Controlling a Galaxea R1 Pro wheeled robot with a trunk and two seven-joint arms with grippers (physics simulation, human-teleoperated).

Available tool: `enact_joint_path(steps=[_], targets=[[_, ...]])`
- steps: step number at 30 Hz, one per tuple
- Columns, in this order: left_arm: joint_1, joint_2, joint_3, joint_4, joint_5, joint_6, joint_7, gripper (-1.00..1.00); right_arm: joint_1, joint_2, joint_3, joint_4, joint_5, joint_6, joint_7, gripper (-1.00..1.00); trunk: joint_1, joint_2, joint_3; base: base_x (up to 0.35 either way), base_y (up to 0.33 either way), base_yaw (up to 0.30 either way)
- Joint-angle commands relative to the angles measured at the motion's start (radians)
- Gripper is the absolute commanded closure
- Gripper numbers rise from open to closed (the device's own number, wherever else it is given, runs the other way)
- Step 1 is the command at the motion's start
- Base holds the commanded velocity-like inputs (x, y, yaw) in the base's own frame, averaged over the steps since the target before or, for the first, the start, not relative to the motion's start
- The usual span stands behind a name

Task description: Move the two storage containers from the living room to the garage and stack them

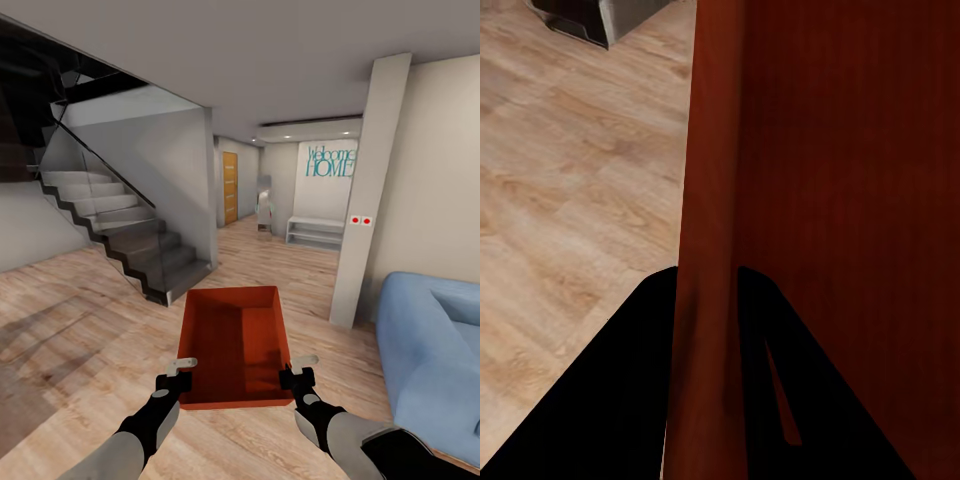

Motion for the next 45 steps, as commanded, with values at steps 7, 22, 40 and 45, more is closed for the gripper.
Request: enact_joint_path(steps=[7,22,40,45], targets=[[0.001,0.07,0.005,0.003,-0.005,-0.002,0.029,1.0,-0.002,0.001,-0.052,-0.038,-0.017,-0.011,-0.006,1.0,0.001,-0.001,0.0,0.324,0.0,0.0],[0.001,0.071,0.005,0.003,-0.006,-0.002,0.029,1.0,-0.002,0.001,-0.052,-0.038,-0.016,-0.01,-0.004,1.0,0.001,-0.001,0.0,0.324,0.0,-0.114],[0.001,0.071,0.005,0.003,-0.006,-0.002,0.029,1.0,-0.002,0.001,-0.052,-0.038,-0.016,-0.012,-0.004,1.0,0.001,-0.001,0.0,0.324,0.0,-0.108],[0.001,0.071,0.005,0.003,-0.006,-0.002,0.029,1.0,-0.002,0.001,-0.052,-0.038,-0.016,-0.012,-0.004,1.0,0.001,-0.001,0.0,0.324,0.0,-0.026]])
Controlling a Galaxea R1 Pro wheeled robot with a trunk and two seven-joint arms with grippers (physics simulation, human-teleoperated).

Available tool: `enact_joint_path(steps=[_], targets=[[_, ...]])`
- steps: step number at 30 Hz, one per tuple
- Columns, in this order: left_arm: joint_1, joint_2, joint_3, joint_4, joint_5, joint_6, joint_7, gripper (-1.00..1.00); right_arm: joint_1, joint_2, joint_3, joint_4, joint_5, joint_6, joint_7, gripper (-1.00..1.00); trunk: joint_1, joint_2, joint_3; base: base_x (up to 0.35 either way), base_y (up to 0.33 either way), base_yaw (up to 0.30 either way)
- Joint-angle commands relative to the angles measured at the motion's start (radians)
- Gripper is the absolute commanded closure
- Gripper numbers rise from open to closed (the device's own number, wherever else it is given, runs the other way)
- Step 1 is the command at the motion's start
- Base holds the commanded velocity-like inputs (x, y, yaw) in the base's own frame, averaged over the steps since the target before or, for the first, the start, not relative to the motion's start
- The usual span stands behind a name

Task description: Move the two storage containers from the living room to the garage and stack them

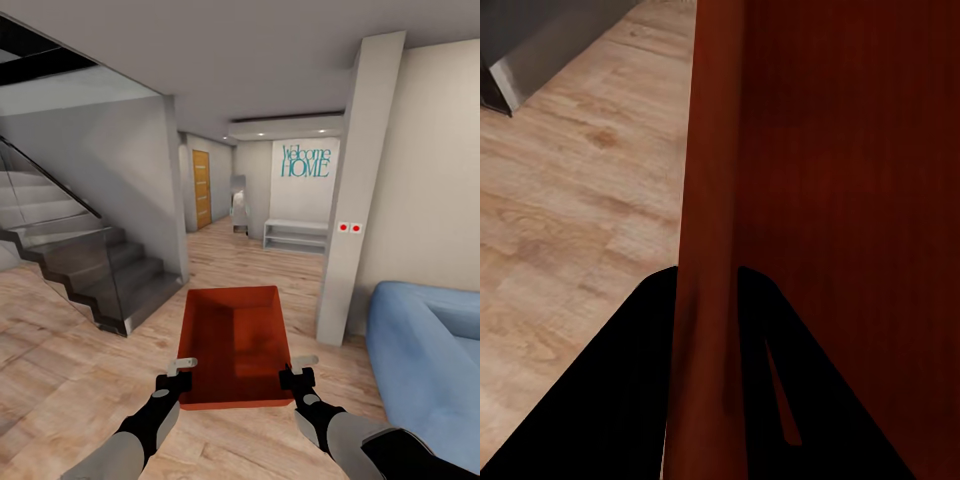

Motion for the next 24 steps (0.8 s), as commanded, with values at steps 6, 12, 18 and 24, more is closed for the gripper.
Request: enact_joint_path(steps=[6,12,18,24], targets=[[0.001,0.071,0.006,0.003,-0.005,-0.002,0.029,1.0,-0.002,0.001,-0.052,-0.041,-0.015,-0.009,-0.005,1.0,0.001,-0.001,0.0,0.324,0.0,-0.002],[0.001,0.071,0.006,0.003,-0.005,-0.002,0.029,1.0,-0.002,0.001,-0.052,-0.041,-0.015,-0.009,-0.005,1.0,0.001,-0.001,0.0,0.324,0.0,0.0],[0.001,0.071,0.006,0.003,-0.005,-0.002,0.029,1.0,-0.002,0.001,-0.052,-0.041,-0.015,-0.009,-0.005,1.0,0.001,-0.001,0.0,0.324,0.0,0.0],[0.001,0.073,0.006,0.003,-0.006,-0.002,0.029,1.0,-0.002,0.001,-0.052,-0.041,-0.017,-0.007,-0.006,1.0,0.001,-0.001,0.0,0.324,0.0,0.0]])
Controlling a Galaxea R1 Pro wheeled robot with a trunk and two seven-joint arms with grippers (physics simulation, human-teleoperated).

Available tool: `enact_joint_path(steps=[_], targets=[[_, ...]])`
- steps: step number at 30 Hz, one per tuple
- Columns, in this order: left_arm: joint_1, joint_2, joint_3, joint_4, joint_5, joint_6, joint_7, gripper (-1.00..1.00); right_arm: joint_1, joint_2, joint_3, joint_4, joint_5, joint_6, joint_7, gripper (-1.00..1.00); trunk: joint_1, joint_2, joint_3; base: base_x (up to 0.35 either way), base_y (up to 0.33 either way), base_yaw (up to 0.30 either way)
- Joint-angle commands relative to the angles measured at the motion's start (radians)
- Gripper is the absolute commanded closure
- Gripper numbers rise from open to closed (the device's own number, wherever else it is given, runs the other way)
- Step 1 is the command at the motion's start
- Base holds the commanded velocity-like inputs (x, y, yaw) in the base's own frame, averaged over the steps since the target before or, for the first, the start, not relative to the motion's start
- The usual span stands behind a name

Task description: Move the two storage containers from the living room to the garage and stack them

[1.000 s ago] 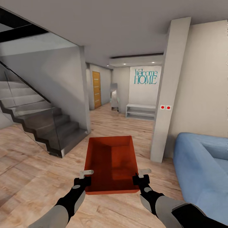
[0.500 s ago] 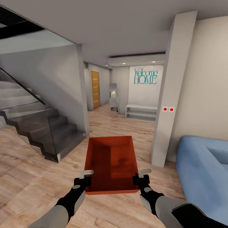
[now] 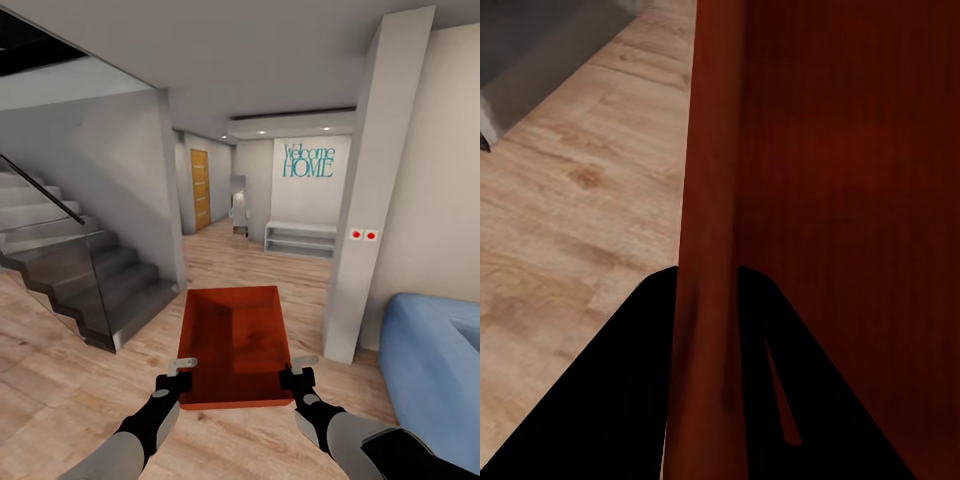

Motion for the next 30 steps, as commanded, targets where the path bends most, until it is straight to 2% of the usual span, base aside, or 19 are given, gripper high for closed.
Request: enact_joint_path(steps=[1,30], targets=[[0.001,0.073,0.005,0.003,-0.005,-0.002,0.03,1.0,-0.002,0.001,-0.052,-0.039,-0.017,-0.01,-0.005,1.0,0.001,-0.001,0.0,0.324,0.0,0.0],[0.001,0.073,0.005,0.003,-0.004,-0.002,0.03,1.0,-0.002,0.001,-0.052,-0.039,-0.015,-0.011,-0.005,1.0,0.001,-0.001,0.0,0.326,0.0,0.0]])
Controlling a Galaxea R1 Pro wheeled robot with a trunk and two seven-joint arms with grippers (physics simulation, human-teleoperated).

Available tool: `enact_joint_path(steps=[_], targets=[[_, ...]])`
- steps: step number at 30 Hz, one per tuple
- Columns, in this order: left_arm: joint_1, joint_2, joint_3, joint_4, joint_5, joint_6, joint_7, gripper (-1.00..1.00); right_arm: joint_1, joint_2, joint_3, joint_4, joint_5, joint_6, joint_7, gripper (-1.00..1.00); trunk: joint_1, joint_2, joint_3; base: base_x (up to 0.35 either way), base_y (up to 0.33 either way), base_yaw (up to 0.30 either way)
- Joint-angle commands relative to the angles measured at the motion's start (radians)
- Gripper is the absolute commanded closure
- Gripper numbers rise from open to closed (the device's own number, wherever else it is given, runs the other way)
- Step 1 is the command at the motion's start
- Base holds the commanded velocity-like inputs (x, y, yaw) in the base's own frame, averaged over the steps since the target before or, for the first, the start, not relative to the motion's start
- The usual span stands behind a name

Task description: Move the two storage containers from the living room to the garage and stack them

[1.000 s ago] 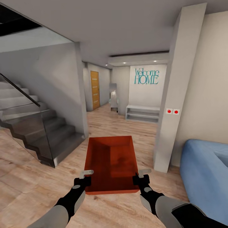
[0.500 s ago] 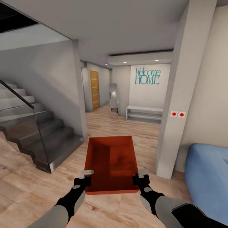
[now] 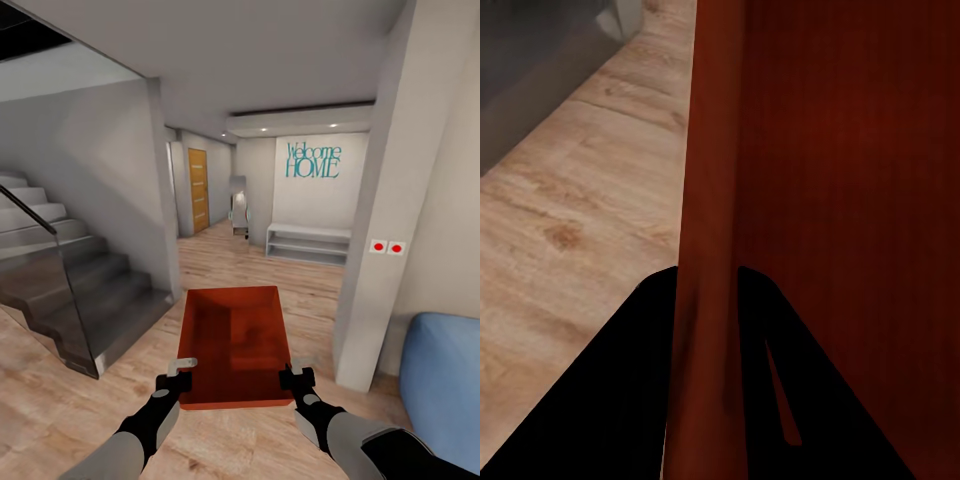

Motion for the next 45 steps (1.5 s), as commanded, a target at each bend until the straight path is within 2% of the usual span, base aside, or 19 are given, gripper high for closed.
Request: enact_joint_path(steps=[1,35,38,39,45], targets=[[0.001,0.073,0.006,0.003,-0.005,-0.002,0.029,1.0,-0.002,0.001,-0.052,-0.041,-0.014,-0.009,-0.005,1.0,0.001,-0.001,0.0,0.328,0.0,0.0],[0.001,0.071,0.007,0.003,-0.005,-0.002,0.029,1.0,-0.002,0.001,-0.052,-0.041,-0.017,-0.009,-0.005,1.0,0.001,-0.001,0.0,0.328,0.0,0.0],[0.001,0.072,0.024,0.007,-0.005,-0.002,0.029,1.0,-0.002,0.001,-0.052,-0.041,-0.017,-0.009,-0.005,1.0,0.001,-0.001,0.0,0.328,0.0,0.0],[0.001,0.073,0.042,0.014,-0.005,-0.002,0.029,1.0,-0.002,0.001,-0.052,-0.041,-0.017,-0.009,-0.005,1.0,0.001,-0.001,0.0,0.328,0.0,0.0],[0.001,0.082,0.061,0.024,-0.006,-0.002,0.029,1.0,-0.002,0.001,-0.052,-0.041,-0.017,-0.009,-0.005,1.0,0.001,-0.001,0.0,0.328,0.0,0.0]])
